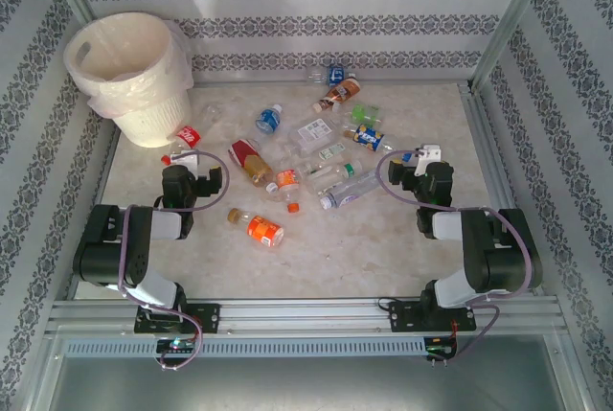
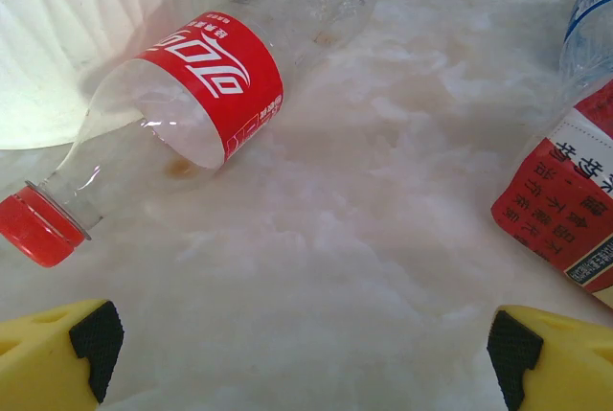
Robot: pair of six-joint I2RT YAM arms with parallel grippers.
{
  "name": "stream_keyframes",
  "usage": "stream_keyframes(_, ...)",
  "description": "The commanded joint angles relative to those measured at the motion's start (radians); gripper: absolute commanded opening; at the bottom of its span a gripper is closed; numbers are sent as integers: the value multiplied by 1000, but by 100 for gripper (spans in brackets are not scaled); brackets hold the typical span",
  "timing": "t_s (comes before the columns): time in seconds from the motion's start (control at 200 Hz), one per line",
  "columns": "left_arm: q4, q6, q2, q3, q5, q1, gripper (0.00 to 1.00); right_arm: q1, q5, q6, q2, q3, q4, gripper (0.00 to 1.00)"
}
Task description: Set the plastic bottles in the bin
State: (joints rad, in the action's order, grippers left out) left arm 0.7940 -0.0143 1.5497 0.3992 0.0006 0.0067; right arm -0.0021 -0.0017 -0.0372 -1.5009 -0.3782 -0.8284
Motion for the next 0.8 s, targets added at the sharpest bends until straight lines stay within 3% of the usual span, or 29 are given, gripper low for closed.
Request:
stream_keyframes(0.0, 33, 6, 10, 16, 12, -5, 100, 5, -9, 8, -6, -19, -38, 98)
stream_keyframes(0.66, 36, 9, 8, 15, 11, -5, 100, 2, -21, 3, -4, -18, -39, 98)
stream_keyframes(0.794, -92, 11, -59, 55, 14, -6, 100, 2, -34, 11, 11, -22, -18, 98)
